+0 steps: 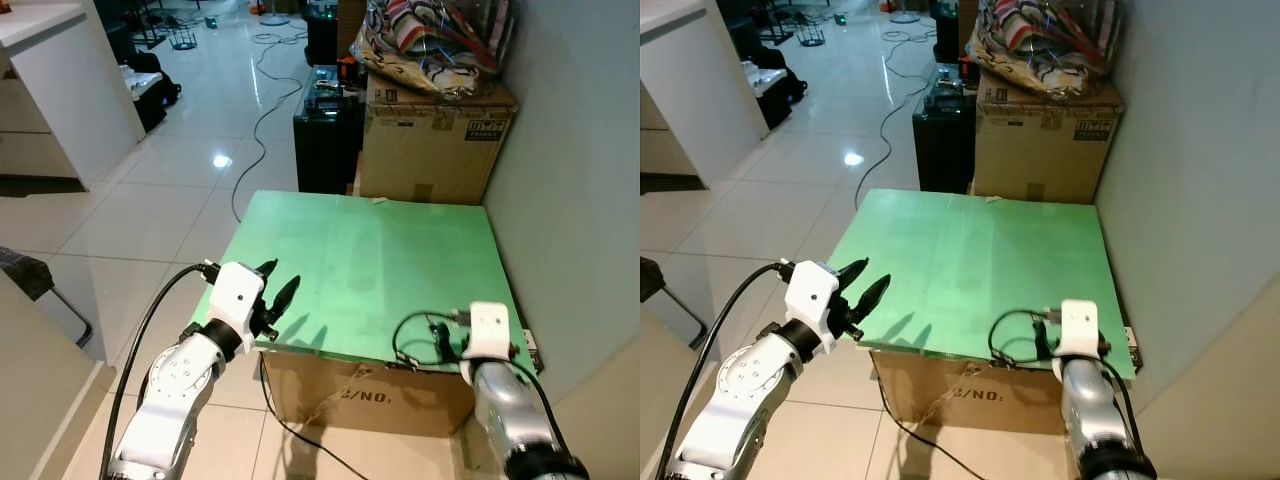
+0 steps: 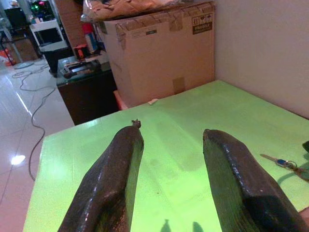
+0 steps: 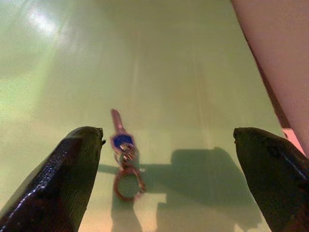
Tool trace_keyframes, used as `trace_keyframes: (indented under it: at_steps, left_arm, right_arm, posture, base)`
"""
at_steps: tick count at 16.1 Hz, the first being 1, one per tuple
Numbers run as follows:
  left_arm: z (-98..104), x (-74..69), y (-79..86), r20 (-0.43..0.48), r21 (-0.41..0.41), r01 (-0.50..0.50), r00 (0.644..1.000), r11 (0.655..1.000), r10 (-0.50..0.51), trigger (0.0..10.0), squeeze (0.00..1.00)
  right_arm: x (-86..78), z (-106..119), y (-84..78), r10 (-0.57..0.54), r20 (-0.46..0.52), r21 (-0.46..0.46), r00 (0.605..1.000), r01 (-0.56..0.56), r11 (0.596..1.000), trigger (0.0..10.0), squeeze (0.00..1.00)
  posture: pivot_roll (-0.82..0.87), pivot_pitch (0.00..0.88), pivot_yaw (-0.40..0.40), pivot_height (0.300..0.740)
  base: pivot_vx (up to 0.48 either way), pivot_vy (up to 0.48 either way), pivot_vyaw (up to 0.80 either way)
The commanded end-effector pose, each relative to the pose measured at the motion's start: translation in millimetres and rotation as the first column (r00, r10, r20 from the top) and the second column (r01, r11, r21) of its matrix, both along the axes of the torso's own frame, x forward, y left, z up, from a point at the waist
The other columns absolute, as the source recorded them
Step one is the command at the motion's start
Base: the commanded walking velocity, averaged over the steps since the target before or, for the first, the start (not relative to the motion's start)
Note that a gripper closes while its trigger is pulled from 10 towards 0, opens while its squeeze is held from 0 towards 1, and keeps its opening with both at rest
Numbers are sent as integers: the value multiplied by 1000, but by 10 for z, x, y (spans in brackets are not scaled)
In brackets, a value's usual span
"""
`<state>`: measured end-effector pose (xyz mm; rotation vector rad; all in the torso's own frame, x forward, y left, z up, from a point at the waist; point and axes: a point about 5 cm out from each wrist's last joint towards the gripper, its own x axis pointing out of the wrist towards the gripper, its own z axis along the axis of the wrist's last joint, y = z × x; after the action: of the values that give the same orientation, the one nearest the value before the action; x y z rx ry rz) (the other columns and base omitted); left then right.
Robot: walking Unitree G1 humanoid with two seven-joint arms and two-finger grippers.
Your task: Hang keys on a hook
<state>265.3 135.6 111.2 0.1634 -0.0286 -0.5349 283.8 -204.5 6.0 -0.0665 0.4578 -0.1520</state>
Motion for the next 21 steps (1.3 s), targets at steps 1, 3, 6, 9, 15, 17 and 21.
trace_keyframes:
  at_steps: [1,3,6,9,15,17,21]
  left_arm:
    - [40,-18,47,19,17,-15,1000,1000,15,10000,0]
    - [38,-50,64,14,24,-14,1000,1000,13,10000,0]
    - [41,-112,108,-8,22,-10,1000,1000,10,10000,0]
    - [35,-169,125,-21,26,-5,1000,1000,6,10000,0]
    - [51,-200,94,-31,27,5,1000,1000,-4,10000,0]
    - [54,-201,94,-32,30,6,999,1000,-5,10000,0]
    - [56,-209,100,-36,35,7,999,999,-6,10000,0]
  right_arm:
    - [-9,-33,21,0,-8,15,1000,0,1000,10000,0]
    - [13,-41,57,6,-12,36,1000,-6,999,10000,0]
    - [24,-66,96,5,-26,53,1000,-3,999,10000,0]
    - [12,-97,140,6,-36,61,999,-4,998,10000,0]
    - [-47,-197,178,-40,-94,126,995,51,991,10000,0]
    - [-66,-215,145,-67,-105,97,992,77,992,10000,0]
    - [-103,-255,113,-83,-130,106,988,97,990,10000,0]
  posture:
    - [-53,70,82,740]
    - [-41,80,90,740]
    - [-18,102,96,740]
    - [-7,127,103,740]
    - [-11,136,99,740]
    - [-12,137,99,740]
    - [-7,150,108,740]
  base:
    - [0,0,0]
    - [0,0,0]
    - [0,0,0]
    - [0,0,0]
    - [0,0,0]
    - [0,0,0]
    - [0,0,0]
